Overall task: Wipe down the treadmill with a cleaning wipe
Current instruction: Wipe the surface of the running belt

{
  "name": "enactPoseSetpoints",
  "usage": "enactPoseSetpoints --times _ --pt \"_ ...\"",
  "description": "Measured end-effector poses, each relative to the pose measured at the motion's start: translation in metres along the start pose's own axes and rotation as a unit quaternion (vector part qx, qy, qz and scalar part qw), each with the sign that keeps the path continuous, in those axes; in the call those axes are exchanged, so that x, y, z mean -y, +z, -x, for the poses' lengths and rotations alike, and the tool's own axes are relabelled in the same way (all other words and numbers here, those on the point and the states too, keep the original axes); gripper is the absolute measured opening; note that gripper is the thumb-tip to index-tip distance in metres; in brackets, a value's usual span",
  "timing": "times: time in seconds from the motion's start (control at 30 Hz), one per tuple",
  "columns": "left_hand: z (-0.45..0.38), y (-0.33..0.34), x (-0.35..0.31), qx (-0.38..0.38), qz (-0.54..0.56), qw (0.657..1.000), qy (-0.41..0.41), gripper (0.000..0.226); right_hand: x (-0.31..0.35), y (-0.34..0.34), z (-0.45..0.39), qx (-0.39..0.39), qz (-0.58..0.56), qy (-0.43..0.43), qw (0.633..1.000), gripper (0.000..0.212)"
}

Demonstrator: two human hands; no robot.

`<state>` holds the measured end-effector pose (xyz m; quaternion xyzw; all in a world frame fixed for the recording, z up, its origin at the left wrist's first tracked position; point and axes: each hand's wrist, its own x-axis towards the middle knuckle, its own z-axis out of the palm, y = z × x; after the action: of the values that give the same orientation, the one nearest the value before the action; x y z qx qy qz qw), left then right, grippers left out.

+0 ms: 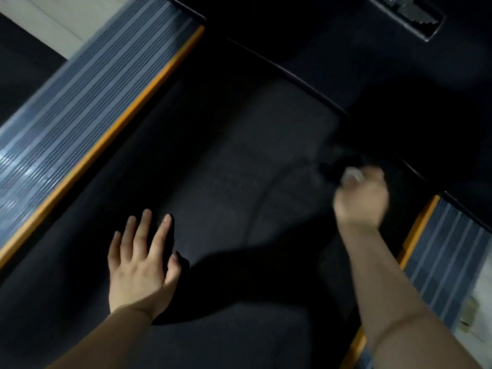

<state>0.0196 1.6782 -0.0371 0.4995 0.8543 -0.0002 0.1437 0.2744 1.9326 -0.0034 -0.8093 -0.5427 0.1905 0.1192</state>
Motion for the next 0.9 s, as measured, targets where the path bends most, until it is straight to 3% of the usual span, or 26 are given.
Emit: enactPoseSetpoints --times 0.03,0.1,0.2,0.27,0.33,0.43,0.53,0.6,0.67,0.73,0.8,0.9 --pt "0.0 0.001 0.0 0.0 -0.001 1.0 -0.001 0.07 0.035 0.018 -0.01 0.001 -0.016 -0.024 1.0 0.023" --pt "-0.001 0.0 -0.001 -0.004 0.002 1.0 0.0 0.07 0.107 0.051 -0.002 0.049 -0.032 -0.151 0.987 0.02" --pt "0.0 0.0 -0.002 -0.008 0.003 1.0 0.0 0.069 0.181 0.091 0.044 0.157 0.066 -0.409 0.896 0.024" --pt "0.0 0.0 -0.001 -0.01 0.006 1.0 0.0 0.069 0.179 0.095 0.05 0.184 0.084 -0.489 0.848 0.021" --pt "-0.002 0.0 0.0 -0.006 0.006 1.0 -0.001 0.069 0.132 0.082 0.028 0.152 0.057 -0.47 0.867 0.016" --pt "-0.002 0.0 0.0 0.0 0.006 1.0 -0.001 0.07 0.007 0.023 -0.004 0.075 0.066 -0.295 0.95 0.025" --pt "-0.002 0.0 0.0 0.004 0.01 1.0 -0.003 0.07 -0.087 -0.034 0.014 0.056 0.079 -0.136 0.986 0.028" --pt "-0.002 -0.001 -0.002 0.006 0.013 1.0 -0.003 0.07 -0.097 -0.04 0.025 0.034 0.053 -0.079 0.995 0.022" --pt "-0.002 -0.001 -0.003 0.001 0.012 1.0 -0.004 0.07 -0.061 -0.019 0.022 0.019 0.019 -0.041 0.999 0.021" --pt "-0.002 -0.002 -0.004 0.002 0.009 1.0 -0.003 0.069 -0.002 0.022 0.018 -0.009 -0.021 -0.082 0.996 0.019" --pt "-0.003 -0.002 -0.002 -0.001 0.009 1.0 -0.001 0.07 0.065 0.072 0.034 0.024 -0.034 -0.213 0.976 0.017" --pt "-0.002 -0.001 -0.002 -0.009 0.011 1.0 0.001 0.07 0.14 0.106 0.07 0.13 0.015 -0.444 0.887 0.028"
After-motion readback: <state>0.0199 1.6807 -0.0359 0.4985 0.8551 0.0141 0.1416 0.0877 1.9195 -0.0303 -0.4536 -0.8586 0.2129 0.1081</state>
